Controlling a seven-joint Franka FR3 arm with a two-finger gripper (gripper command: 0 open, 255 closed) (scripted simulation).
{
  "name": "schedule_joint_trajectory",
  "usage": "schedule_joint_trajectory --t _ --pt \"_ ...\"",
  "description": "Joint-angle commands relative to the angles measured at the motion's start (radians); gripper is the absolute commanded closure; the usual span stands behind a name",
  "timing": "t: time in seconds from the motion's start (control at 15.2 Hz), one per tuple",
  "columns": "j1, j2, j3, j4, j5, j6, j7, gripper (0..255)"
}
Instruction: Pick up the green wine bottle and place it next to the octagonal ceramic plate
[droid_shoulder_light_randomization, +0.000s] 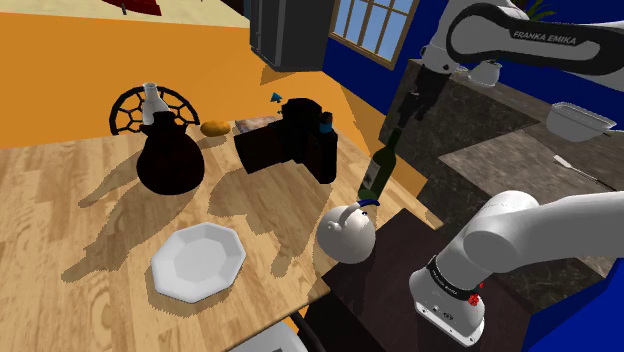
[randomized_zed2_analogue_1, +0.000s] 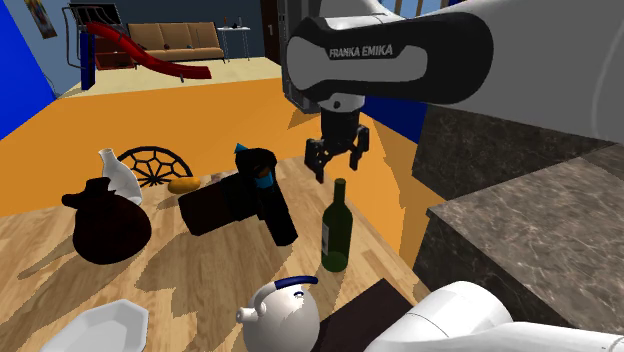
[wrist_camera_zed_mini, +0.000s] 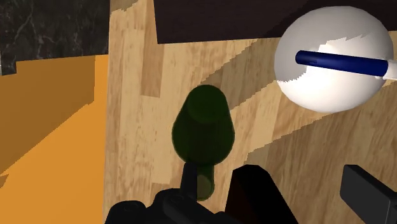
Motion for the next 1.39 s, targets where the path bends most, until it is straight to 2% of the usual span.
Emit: schedule_joint_trajectory --t 0.0,0.26,0.73,1.25,1.32 --pt "-0.004 0.040 -0.043 -0.015 -0.008 0.066 -0.040 0" --pt "-0.007 0.132 -0.123 -0.027 -0.010 0.183 -0.116 0" --pt "-0.008 0.157 -0.139 -0.103 -0.017 0.284 -0.116 0" --pt "-0.008 0.160 -0.140 -0.108 -0.018 0.292 -0.116 0" --pt "-0.008 0.160 -0.140 -0.108 -0.018 0.292 -0.116 255"
